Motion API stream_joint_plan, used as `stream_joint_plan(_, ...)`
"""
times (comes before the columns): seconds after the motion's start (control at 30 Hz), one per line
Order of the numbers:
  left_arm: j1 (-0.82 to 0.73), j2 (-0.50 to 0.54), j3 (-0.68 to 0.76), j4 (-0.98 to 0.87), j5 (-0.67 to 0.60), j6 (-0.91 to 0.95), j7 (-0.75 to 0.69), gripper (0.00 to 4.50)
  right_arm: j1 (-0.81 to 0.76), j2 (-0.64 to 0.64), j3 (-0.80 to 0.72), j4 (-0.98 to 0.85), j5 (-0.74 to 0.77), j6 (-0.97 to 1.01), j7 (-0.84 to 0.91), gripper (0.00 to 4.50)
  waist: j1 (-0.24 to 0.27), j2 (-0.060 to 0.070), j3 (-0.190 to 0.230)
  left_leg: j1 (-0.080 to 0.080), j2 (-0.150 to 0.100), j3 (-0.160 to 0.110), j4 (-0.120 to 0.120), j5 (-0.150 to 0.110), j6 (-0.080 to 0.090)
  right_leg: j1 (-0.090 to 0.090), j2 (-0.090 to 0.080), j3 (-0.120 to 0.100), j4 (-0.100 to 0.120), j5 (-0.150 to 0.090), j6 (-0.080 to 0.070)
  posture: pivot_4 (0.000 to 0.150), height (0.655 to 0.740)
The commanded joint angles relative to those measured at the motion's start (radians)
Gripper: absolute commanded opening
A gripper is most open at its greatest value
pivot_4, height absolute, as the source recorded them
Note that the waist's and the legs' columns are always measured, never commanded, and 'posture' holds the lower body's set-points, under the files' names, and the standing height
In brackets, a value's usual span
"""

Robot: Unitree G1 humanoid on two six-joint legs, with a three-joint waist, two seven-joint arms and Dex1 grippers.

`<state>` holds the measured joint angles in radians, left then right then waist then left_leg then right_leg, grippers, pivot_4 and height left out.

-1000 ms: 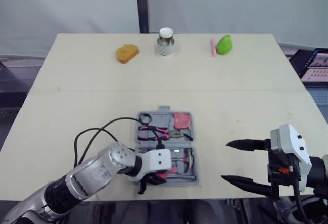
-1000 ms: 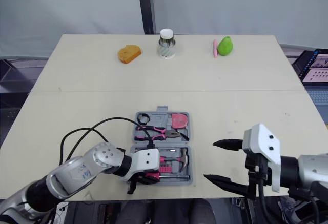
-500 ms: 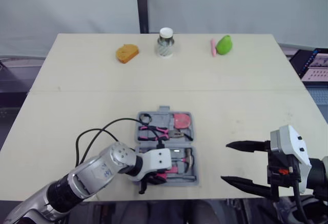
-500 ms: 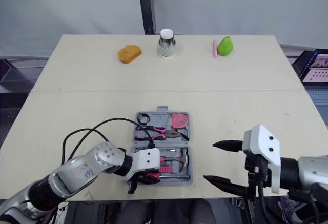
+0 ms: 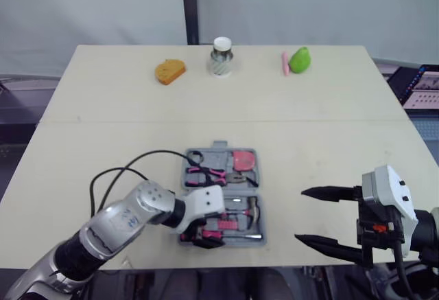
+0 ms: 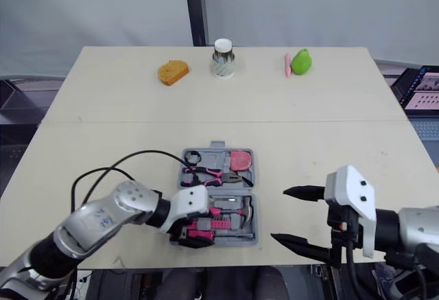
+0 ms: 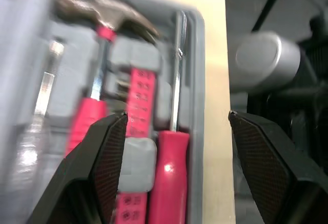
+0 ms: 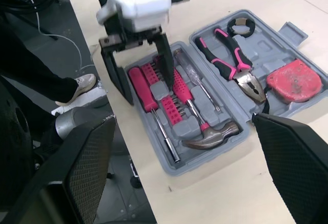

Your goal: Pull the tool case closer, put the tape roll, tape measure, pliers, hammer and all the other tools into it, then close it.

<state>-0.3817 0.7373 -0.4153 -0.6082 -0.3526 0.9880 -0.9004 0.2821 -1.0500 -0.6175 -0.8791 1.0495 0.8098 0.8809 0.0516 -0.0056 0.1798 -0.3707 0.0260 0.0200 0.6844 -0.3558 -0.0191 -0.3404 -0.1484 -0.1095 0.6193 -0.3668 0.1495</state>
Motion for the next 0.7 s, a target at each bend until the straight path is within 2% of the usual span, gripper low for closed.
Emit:
stream_joint_plan(0.03, 0.071, 0.032, 0.12, 0.007, -0.062, -0.145, -0.076, 3.38, -0.036, -0.01, 0.03, 0.013, -0.013, -0.024, -0.002, 4.5, -0.002, 0.0, 0.0, 0.0, 0.0, 0.0, 0.0, 0.0, 0.0, 0.0, 0.0, 0.0, 0.0, 0.0, 0.0, 0.15, 0.74)
stream_joint_plan(0.07, 0.104, 0.027, 0.142, 0.044, -0.063, -0.199, -0.085, 3.38, -0.05, -0.01, 0.042, 0.02, -0.018, -0.028, -0.003, 4.5, -0.003, 0.001, -0.001, 0.0, 0.0, 0.0, 0.0, 0.0, 0.0, 0.0, 0.0, 0.0, 0.0, 0.0, 0.0, 0.15, 0.74)
stream_joint_plan(0.17, 0.195, -0.028, 0.193, 0.148, -0.067, -0.361, -0.099, 2.53, -0.08, -0.005, 0.076, 0.033, -0.039, -0.035, -0.005, 4.5, -0.002, 0.001, -0.001, 0.001, 0.0, 0.0, -0.001, 0.0, 0.0, 0.0, 0.0, 0.0, 0.0, 0.0, 0.0, 0.15, 0.74)
stream_joint_plan(0.33, 0.284, -0.058, 0.121, 0.255, 0.044, -0.58, -0.121, 0.04, -0.102, 0.002, 0.101, 0.039, -0.055, -0.042, -0.011, 4.5, 0.003, 0.001, -0.001, 0.0, -0.001, 0.0, 0.0, 0.0, 0.0, 0.0, 0.0, 0.0, 0.0, 0.0, 0.0, 0.15, 0.74)
stream_joint_plan(0.7, 0.309, -0.073, 0.048, 0.322, 0.145, -0.64, -0.099, 0.04, -0.072, 0.005, 0.063, 0.016, -0.038, -0.027, -0.016, 4.5, 0.002, 0.001, -0.001, 0.001, -0.001, 0.0, 0.0, 0.0, 0.0, 0.0, 0.0, 0.0, 0.0, 0.0, 0.0, 0.15, 0.74)
